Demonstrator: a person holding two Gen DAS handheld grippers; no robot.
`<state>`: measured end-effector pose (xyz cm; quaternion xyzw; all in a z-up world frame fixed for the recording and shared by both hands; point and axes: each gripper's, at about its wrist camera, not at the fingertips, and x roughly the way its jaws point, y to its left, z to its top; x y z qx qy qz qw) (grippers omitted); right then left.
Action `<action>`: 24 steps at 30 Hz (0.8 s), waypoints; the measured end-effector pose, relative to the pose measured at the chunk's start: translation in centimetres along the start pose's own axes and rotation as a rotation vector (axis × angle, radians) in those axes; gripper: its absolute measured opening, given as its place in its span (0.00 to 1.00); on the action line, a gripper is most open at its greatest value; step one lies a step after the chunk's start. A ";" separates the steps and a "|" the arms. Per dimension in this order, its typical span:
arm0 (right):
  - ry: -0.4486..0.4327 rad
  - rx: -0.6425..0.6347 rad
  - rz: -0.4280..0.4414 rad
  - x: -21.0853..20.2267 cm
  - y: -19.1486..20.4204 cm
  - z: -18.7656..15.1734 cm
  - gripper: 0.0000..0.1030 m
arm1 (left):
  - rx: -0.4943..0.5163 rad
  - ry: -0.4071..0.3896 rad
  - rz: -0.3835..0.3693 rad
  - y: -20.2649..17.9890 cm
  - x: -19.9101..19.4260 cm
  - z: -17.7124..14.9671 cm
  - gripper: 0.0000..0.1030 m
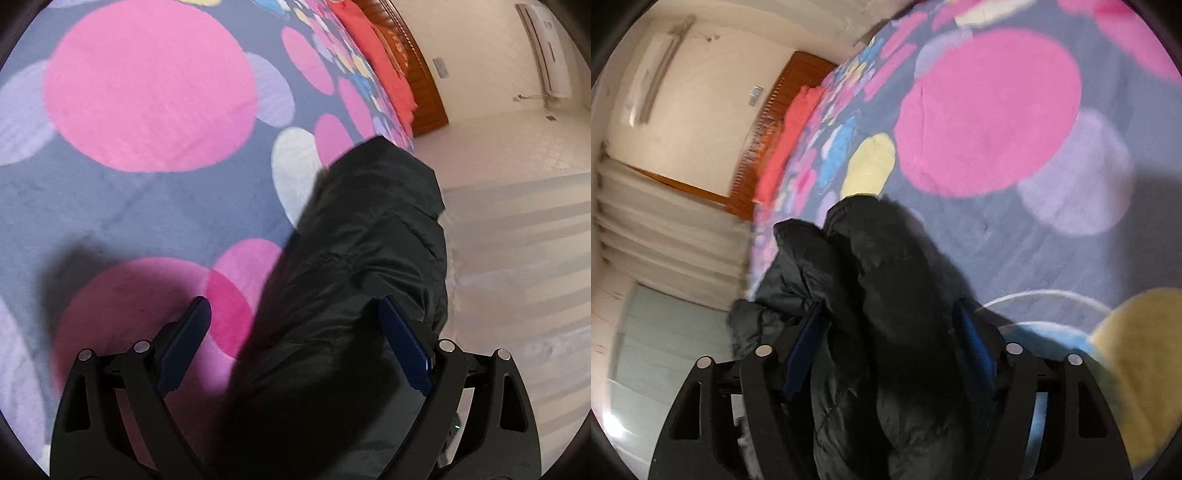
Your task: Fold large clothes
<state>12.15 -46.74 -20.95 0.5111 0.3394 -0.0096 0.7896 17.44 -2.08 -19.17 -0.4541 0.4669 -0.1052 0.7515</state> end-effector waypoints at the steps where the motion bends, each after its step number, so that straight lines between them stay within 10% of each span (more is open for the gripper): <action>1: 0.001 -0.001 0.024 -0.1 -0.1 -0.1 0.71 | 0.013 0.008 -0.006 0.0 0.1 0.0 0.89; 4: 0.084 0.013 0.133 0.7 -0.2 -0.6 0.71 | 0.036 0.043 -0.049 -0.1 0.7 0.0 0.89; 10: 0.124 -0.155 0.080 1.5 1.9 -2.3 0.73 | 0.087 0.098 -0.086 -1.0 1.9 -0.4 0.89; 14: 0.167 -0.173 0.068 2.3 2.3 -3.4 0.48 | 0.123 0.129 -0.115 -1.8 2.5 -0.5 0.82; 24: 0.137 -0.169 0.106 1.5 3.6 -5.5 0.34 | 0.157 0.130 -0.118 -2.6 1.9 -0.4 0.70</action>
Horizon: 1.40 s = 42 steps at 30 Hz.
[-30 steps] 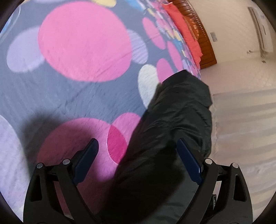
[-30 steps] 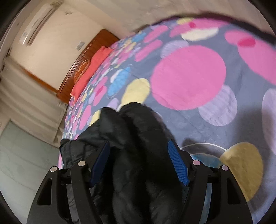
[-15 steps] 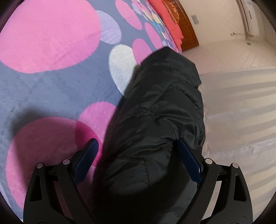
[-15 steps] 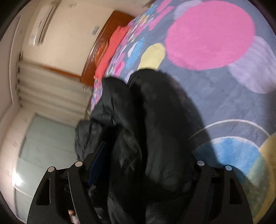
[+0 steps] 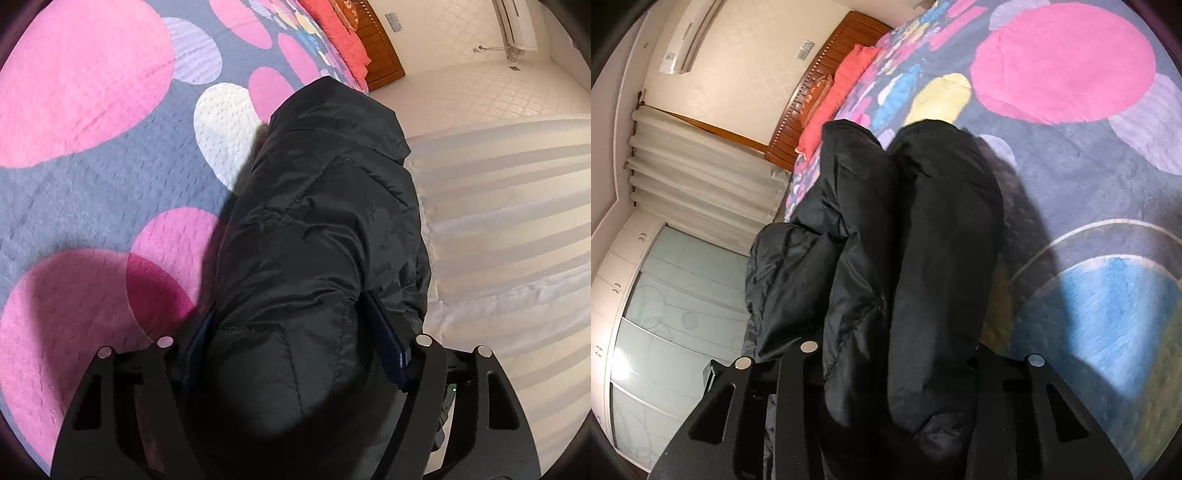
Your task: Fold large clothes
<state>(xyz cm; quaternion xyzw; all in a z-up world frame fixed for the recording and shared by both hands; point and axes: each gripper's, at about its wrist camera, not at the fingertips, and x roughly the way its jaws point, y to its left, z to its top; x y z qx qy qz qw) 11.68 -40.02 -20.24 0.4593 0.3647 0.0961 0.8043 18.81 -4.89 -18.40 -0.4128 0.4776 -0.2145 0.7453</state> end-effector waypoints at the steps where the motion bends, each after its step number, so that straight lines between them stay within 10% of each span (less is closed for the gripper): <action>1: -0.002 -0.001 0.008 0.2 0.2 0.2 0.34 | 0.006 -0.003 0.003 -0.2 0.0 0.2 0.70; 30: 0.131 -0.038 0.086 17.3 5.4 3.1 0.32 | 0.033 -0.171 0.140 3.5 -5.6 12.3 0.68; 42: 0.118 -0.070 0.058 13.7 5.2 2.3 0.65 | 0.062 -0.187 0.111 5.0 -9.1 9.0 0.81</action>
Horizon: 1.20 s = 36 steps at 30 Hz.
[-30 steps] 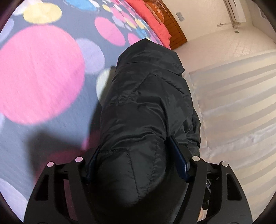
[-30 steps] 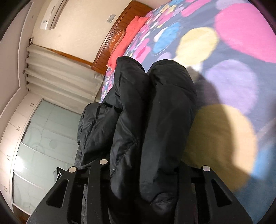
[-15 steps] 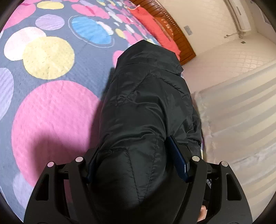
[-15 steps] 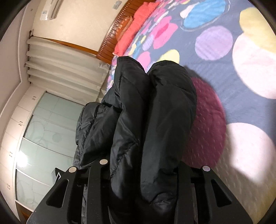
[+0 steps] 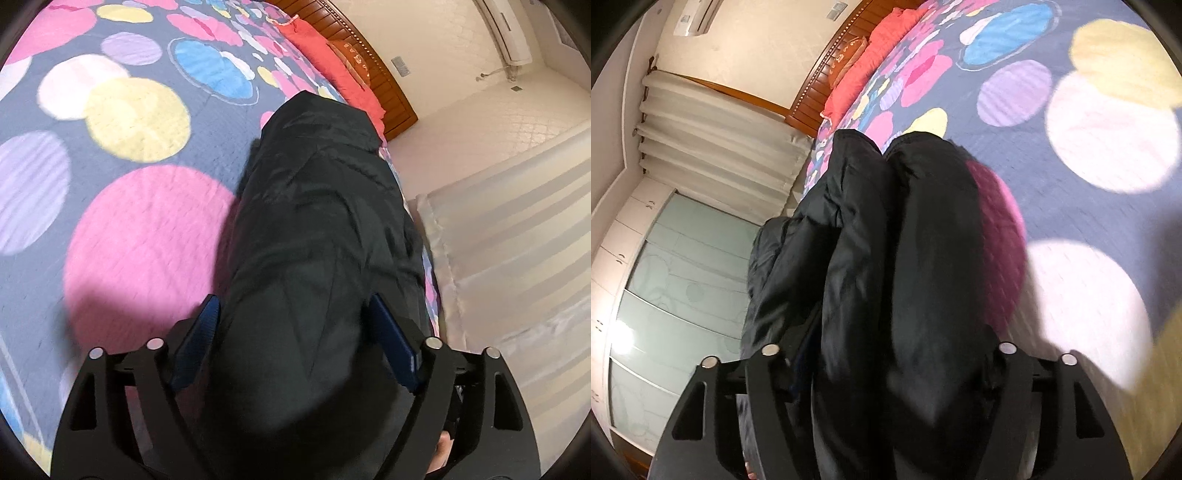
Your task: Fold large clothes
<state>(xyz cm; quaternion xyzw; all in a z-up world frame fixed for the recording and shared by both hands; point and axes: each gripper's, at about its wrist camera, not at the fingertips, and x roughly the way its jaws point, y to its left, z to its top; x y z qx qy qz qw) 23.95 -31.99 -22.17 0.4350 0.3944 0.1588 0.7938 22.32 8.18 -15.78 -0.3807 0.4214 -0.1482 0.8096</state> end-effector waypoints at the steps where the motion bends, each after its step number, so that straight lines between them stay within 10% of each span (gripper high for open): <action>1: 0.001 0.004 0.005 -0.8 -0.3 -0.7 0.65 | -0.003 0.007 -0.008 0.2 -0.2 -0.5 0.83; 9: 0.043 -0.026 -0.012 -2.8 0.2 -4.1 0.66 | -0.072 0.073 -0.083 1.7 -0.4 -4.1 0.83; 14: 0.056 -0.026 -0.003 -3.3 2.0 -4.6 0.42 | -0.047 0.056 -0.056 0.3 -1.6 -4.3 0.74; 19: 0.060 -0.007 0.004 -3.3 0.9 -5.7 0.38 | -0.011 0.052 -0.018 0.7 -1.6 -4.7 0.74; 36: 0.020 0.003 -0.028 -3.2 1.1 -5.3 0.56 | 0.075 -0.019 0.092 -0.1 -2.7 -5.2 0.85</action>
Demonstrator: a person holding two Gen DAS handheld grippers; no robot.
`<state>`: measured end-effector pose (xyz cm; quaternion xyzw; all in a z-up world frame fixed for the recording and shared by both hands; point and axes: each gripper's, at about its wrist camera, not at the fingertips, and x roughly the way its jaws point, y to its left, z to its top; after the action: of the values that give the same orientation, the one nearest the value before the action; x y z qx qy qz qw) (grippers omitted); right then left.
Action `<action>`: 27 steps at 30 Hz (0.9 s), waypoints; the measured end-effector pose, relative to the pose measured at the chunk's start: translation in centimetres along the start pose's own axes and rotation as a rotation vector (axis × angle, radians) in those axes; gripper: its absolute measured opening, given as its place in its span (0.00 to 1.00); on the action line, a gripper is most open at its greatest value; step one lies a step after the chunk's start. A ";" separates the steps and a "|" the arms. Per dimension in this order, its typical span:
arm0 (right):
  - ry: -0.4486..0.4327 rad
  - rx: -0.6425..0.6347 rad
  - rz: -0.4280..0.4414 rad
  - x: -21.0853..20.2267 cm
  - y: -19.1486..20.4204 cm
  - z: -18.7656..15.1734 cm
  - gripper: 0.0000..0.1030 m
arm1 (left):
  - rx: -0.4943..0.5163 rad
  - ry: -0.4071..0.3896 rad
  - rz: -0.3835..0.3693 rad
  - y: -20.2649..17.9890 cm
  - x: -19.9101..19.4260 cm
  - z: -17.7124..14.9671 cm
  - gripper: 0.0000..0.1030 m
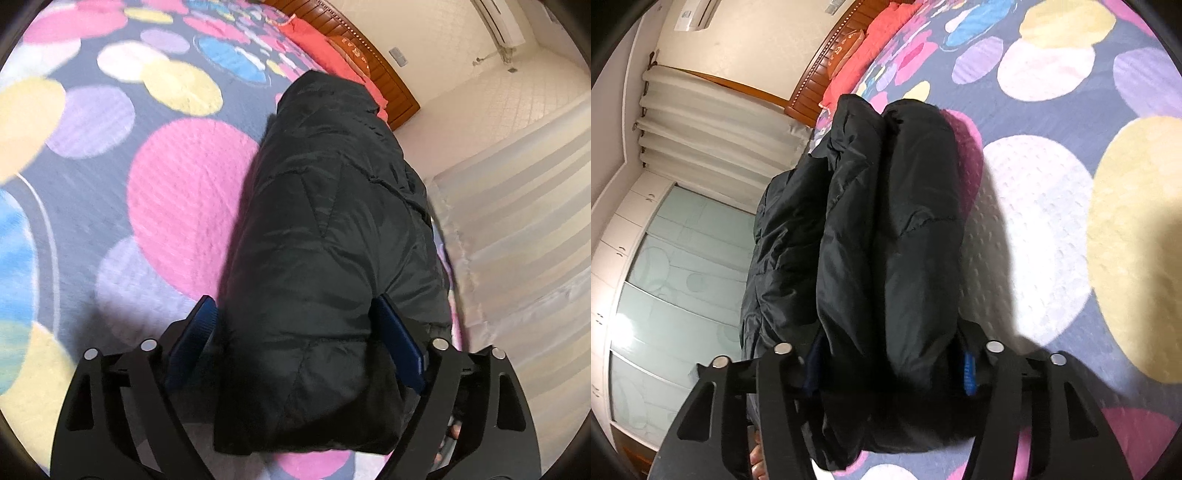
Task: Fold large clothes
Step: 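Open both grippers and release the folded jacket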
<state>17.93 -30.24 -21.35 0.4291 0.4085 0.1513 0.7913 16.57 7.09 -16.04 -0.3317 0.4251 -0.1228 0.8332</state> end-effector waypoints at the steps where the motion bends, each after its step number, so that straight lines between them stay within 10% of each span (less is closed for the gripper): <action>1: -0.003 0.001 0.000 -0.3 0.0 -0.1 0.58 | 0.013 -0.006 0.014 -0.2 -0.2 -0.1 0.86; 11: -0.032 0.027 -0.058 -3.2 -0.7 -1.8 0.62 | 0.073 -0.024 0.128 -1.5 -2.0 -1.7 0.88; 27: -0.195 -0.361 -0.473 -8.4 9.3 -6.7 0.72 | 0.311 -0.216 0.372 -7.9 -8.9 -5.4 0.90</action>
<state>8.54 -26.06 -11.54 0.1874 0.3860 -0.0088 0.9032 7.50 3.09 -7.49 -0.1272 0.3635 0.0046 0.9229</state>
